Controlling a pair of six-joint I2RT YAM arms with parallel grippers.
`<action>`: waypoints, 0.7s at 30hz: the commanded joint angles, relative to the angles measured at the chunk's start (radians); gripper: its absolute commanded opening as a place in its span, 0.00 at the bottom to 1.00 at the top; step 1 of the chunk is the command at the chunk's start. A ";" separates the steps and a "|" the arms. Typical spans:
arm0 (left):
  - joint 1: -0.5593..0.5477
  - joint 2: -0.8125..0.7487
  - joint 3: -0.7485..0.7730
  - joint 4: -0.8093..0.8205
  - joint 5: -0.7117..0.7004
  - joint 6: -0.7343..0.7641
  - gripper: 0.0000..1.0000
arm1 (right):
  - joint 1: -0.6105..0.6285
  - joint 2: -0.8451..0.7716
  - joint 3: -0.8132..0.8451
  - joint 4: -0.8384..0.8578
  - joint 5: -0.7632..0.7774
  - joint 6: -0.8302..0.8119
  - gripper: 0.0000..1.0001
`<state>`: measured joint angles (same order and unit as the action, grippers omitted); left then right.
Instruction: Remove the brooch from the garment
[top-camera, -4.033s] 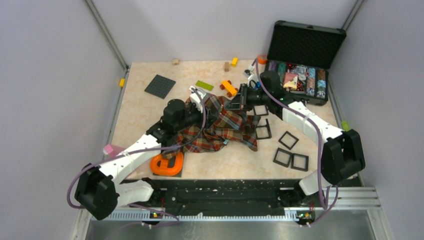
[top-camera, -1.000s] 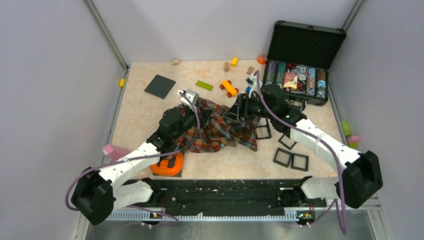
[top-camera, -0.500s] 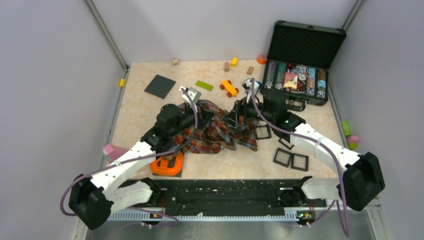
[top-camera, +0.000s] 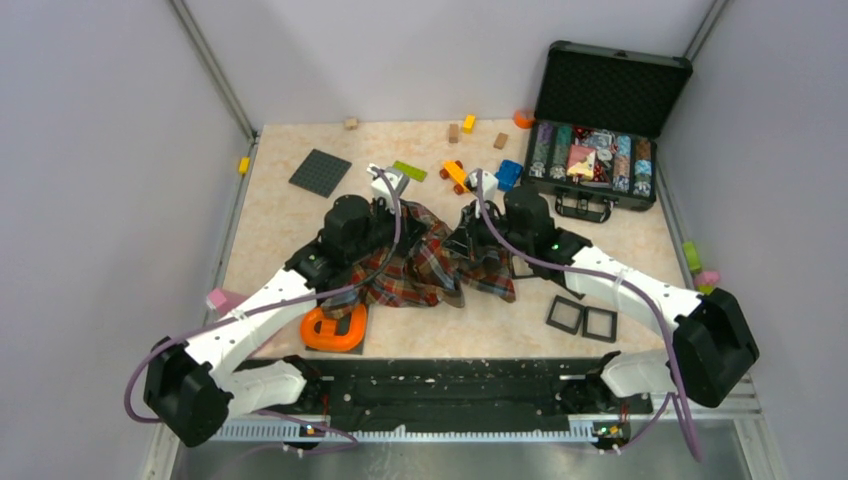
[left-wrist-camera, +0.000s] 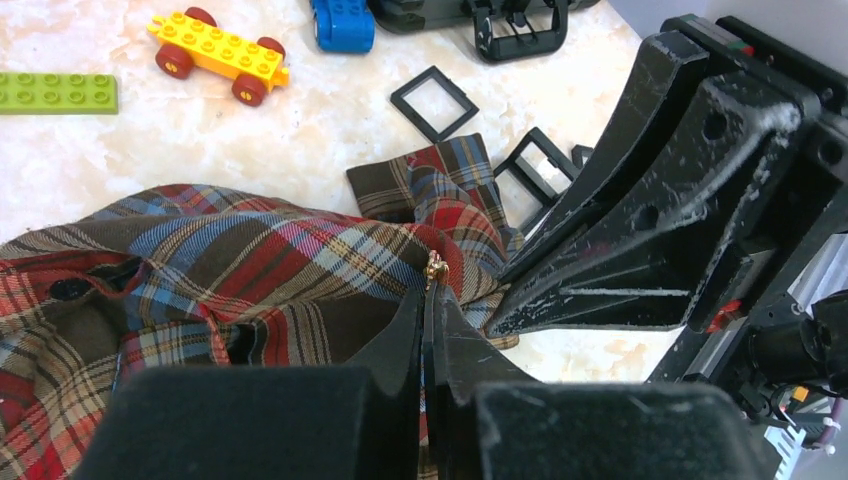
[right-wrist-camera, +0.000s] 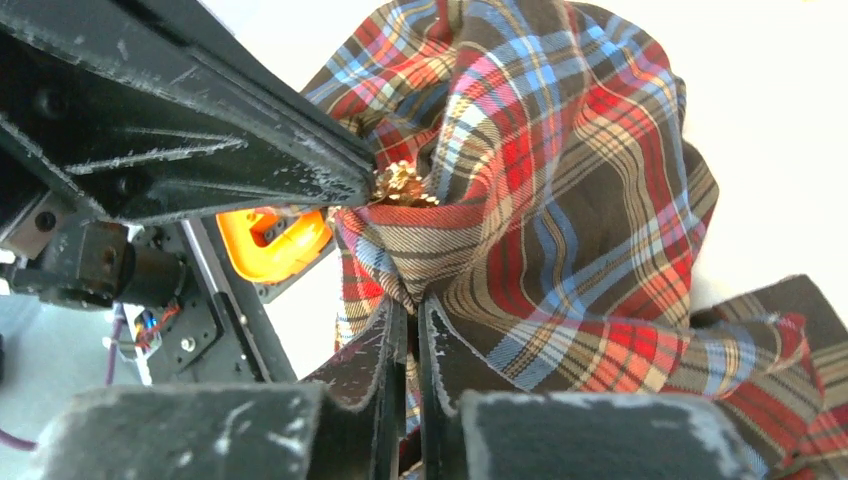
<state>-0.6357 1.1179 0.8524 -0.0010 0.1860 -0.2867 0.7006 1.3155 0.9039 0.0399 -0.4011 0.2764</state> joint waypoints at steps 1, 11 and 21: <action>0.002 0.002 0.057 -0.011 0.004 -0.005 0.00 | 0.014 -0.007 0.047 0.017 0.107 0.005 0.00; 0.002 -0.019 0.058 -0.095 -0.012 0.017 0.00 | -0.018 -0.032 0.051 -0.038 0.173 0.006 0.00; 0.010 -0.005 0.088 -0.111 0.071 -0.029 0.00 | -0.022 -0.108 0.002 0.052 0.042 -0.015 0.76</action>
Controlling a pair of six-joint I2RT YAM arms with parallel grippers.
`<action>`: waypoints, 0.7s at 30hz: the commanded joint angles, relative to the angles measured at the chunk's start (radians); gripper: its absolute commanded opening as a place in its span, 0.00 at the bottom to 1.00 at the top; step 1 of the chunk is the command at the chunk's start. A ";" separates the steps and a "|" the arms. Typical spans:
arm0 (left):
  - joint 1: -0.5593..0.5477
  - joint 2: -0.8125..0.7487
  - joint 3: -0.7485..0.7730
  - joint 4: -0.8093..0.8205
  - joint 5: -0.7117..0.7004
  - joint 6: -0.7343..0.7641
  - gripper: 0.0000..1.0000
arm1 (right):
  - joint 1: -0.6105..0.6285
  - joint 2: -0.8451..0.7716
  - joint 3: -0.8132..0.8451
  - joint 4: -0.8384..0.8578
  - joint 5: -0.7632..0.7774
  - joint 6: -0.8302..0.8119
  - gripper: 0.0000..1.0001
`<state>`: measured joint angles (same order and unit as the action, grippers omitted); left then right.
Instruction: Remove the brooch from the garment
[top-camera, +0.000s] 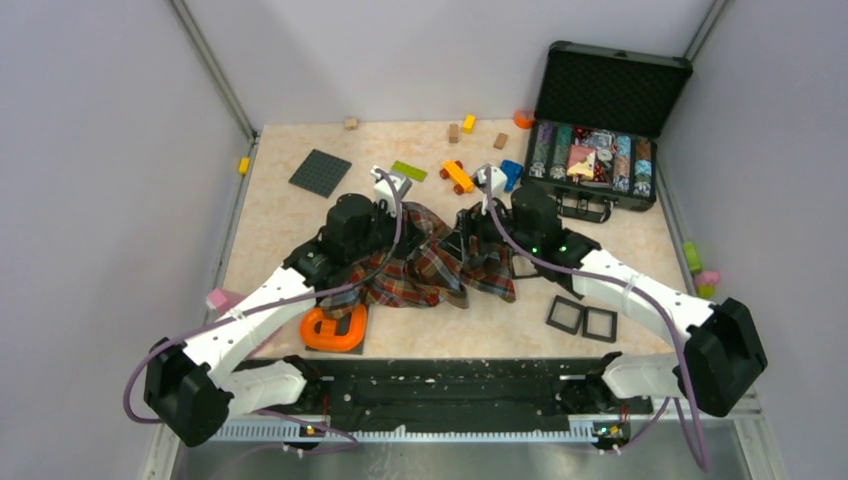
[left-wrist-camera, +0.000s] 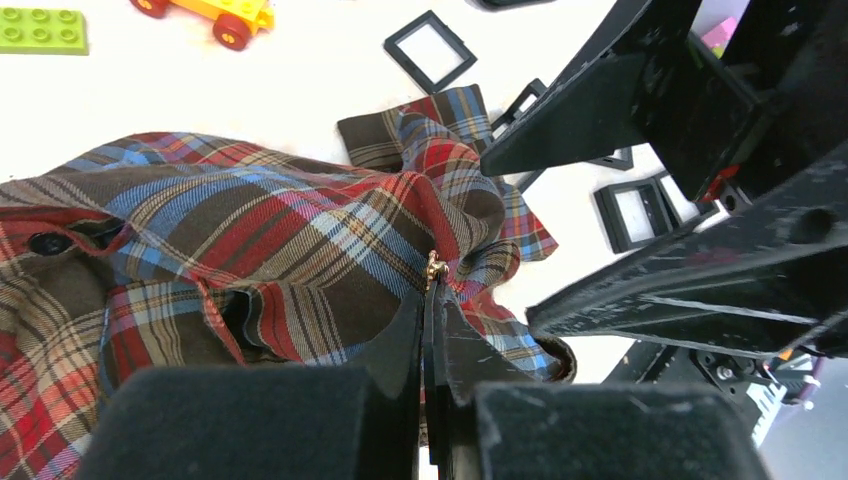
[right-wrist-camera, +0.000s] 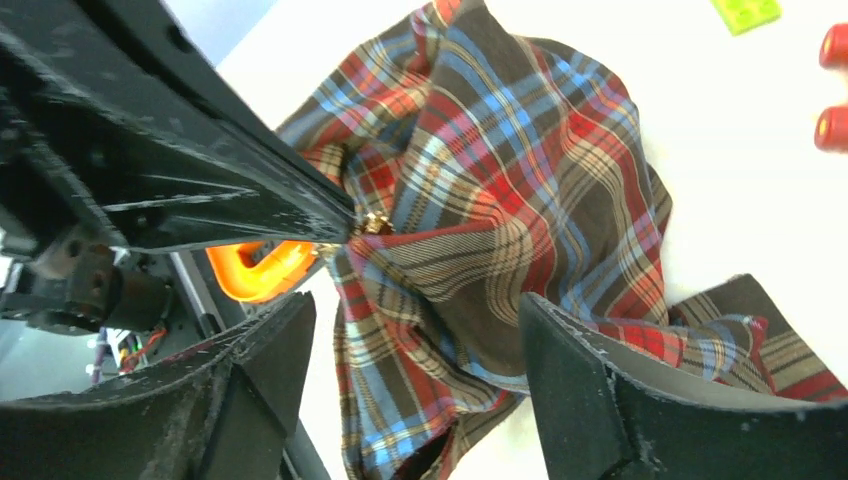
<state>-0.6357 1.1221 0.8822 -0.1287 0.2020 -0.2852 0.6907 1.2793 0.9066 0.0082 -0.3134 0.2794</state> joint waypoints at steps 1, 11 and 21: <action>0.013 -0.011 0.061 0.015 0.075 -0.040 0.00 | -0.019 -0.075 -0.007 0.095 -0.056 -0.011 0.78; 0.096 -0.043 0.025 0.153 0.261 -0.211 0.00 | -0.132 -0.058 -0.114 0.358 -0.314 0.209 0.80; 0.140 -0.037 -0.041 0.310 0.319 -0.394 0.00 | -0.078 -0.013 -0.181 0.559 -0.271 0.335 0.82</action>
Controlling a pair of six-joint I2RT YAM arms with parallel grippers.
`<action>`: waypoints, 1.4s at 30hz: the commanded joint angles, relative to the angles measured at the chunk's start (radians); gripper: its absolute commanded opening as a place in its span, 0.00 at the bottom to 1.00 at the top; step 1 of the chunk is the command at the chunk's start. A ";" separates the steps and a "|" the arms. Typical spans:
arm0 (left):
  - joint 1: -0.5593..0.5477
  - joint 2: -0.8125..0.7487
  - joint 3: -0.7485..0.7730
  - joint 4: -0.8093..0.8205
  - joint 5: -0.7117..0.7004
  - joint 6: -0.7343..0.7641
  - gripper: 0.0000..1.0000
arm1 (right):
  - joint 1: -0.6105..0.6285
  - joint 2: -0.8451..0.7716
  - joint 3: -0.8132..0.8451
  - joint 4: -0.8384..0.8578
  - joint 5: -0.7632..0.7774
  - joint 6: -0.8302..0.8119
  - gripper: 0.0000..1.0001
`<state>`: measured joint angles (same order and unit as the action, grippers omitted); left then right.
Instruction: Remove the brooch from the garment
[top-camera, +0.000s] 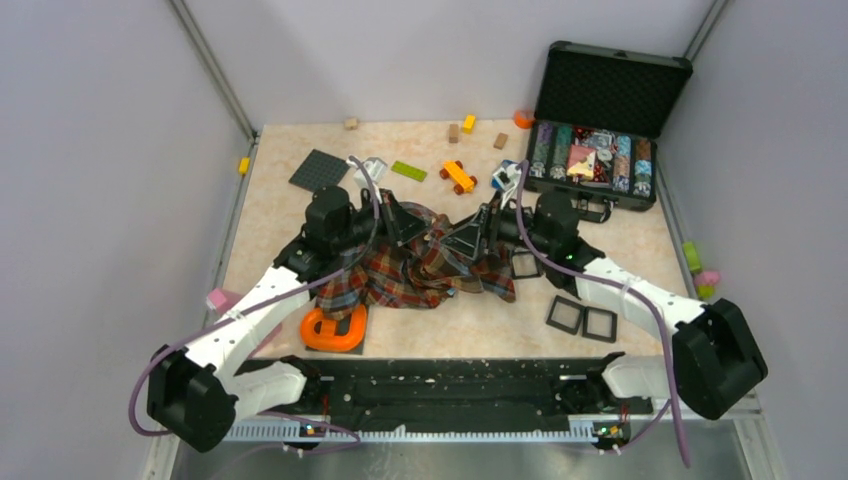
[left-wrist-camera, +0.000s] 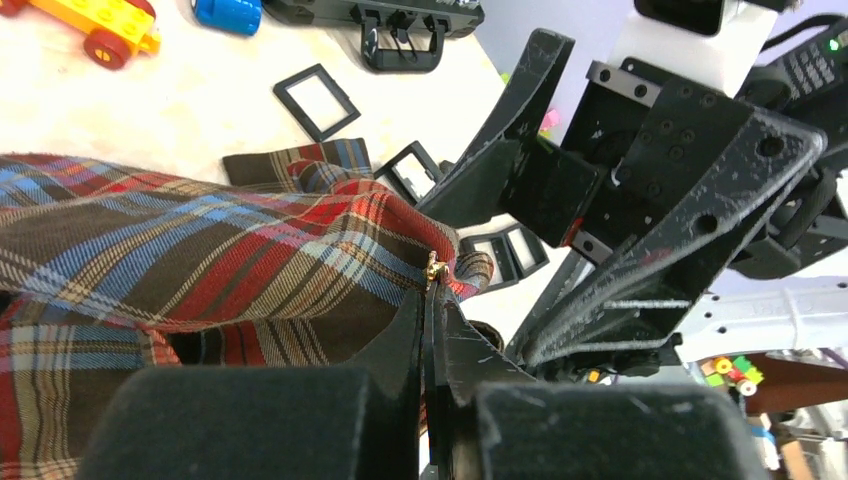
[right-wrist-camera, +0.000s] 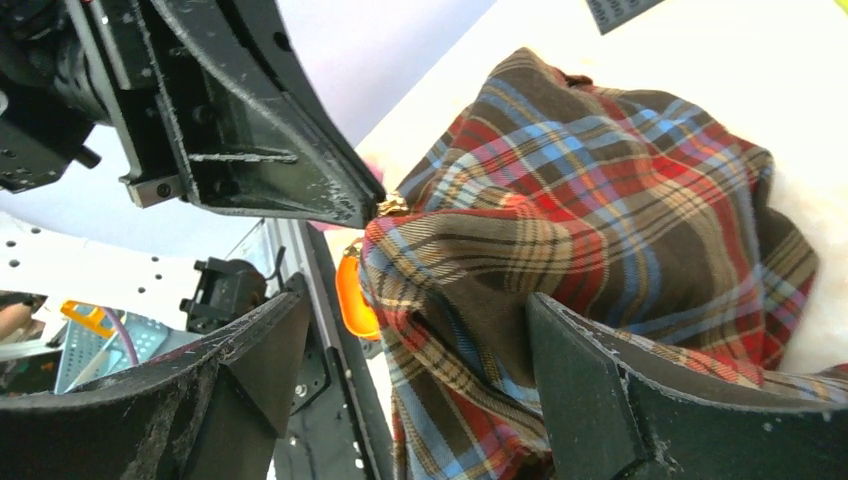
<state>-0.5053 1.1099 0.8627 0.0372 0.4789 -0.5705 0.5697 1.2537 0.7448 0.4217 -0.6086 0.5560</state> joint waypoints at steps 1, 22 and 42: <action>0.012 -0.025 -0.027 0.155 0.039 -0.121 0.00 | 0.051 0.014 -0.028 0.171 0.044 0.077 0.81; 0.020 -0.022 -0.086 0.287 0.055 -0.235 0.00 | 0.082 0.100 -0.041 0.333 0.168 0.233 0.50; 0.019 -0.033 -0.118 0.340 0.067 -0.260 0.00 | 0.082 0.091 -0.048 0.431 0.143 0.328 0.54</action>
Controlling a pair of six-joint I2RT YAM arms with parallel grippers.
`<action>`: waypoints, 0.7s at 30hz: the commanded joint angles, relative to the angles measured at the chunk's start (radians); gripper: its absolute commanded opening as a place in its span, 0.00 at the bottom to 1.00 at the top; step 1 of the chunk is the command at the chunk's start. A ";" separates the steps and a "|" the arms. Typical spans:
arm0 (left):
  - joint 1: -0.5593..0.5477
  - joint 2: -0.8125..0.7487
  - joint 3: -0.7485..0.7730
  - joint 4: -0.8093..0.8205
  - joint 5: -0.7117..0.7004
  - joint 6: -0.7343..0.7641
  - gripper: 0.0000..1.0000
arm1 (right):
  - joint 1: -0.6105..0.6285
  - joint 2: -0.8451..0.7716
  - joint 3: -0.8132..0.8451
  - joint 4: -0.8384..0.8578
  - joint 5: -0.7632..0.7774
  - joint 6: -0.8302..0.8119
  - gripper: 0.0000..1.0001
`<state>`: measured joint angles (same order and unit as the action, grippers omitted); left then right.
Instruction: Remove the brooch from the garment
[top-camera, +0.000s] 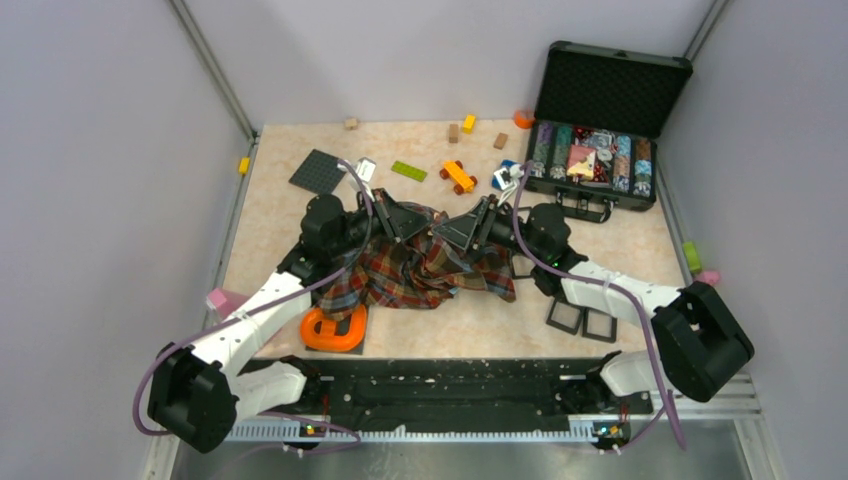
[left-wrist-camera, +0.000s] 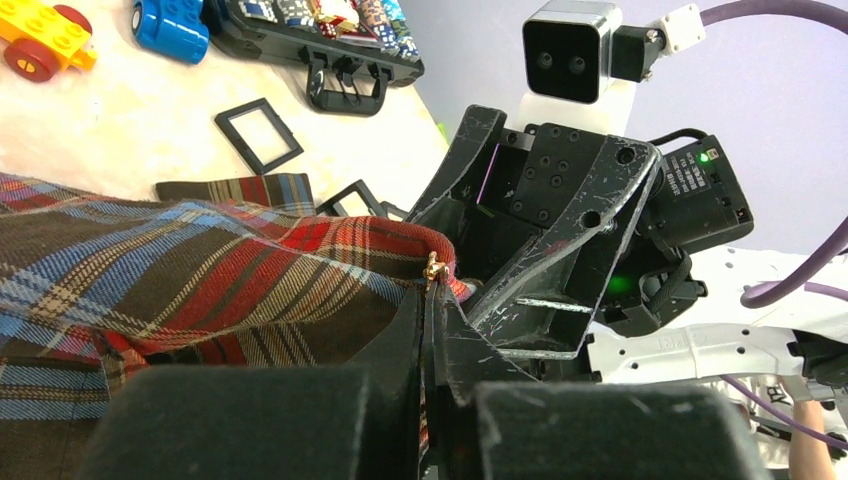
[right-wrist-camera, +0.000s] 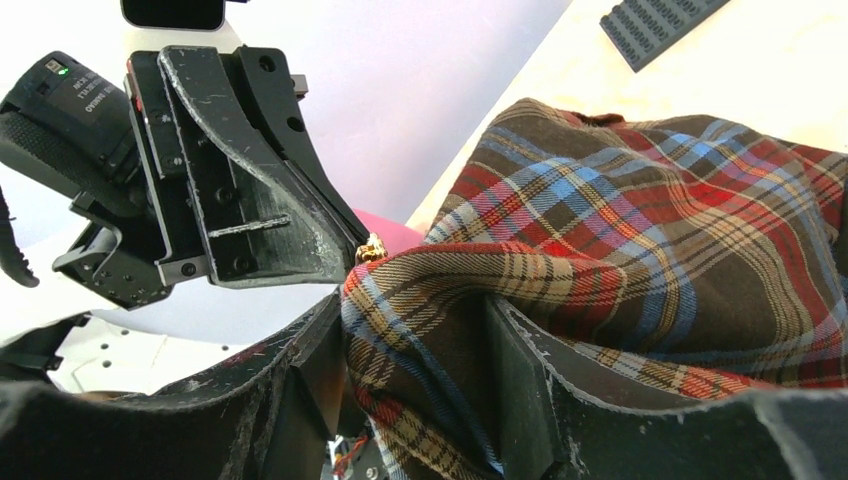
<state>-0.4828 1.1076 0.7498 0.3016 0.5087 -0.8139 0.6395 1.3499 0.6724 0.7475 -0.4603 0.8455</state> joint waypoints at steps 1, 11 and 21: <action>-0.002 -0.031 -0.005 0.077 0.037 -0.017 0.00 | 0.011 -0.005 0.021 0.118 -0.006 0.046 0.54; -0.001 -0.042 -0.011 0.086 0.038 -0.027 0.00 | -0.001 0.004 0.023 0.154 -0.009 0.096 0.56; 0.001 -0.037 -0.012 0.109 0.049 -0.045 0.00 | 0.015 0.005 0.032 0.077 0.004 0.019 0.42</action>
<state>-0.4801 1.0927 0.7292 0.3317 0.5247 -0.8391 0.6411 1.3621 0.6724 0.8215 -0.4656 0.9096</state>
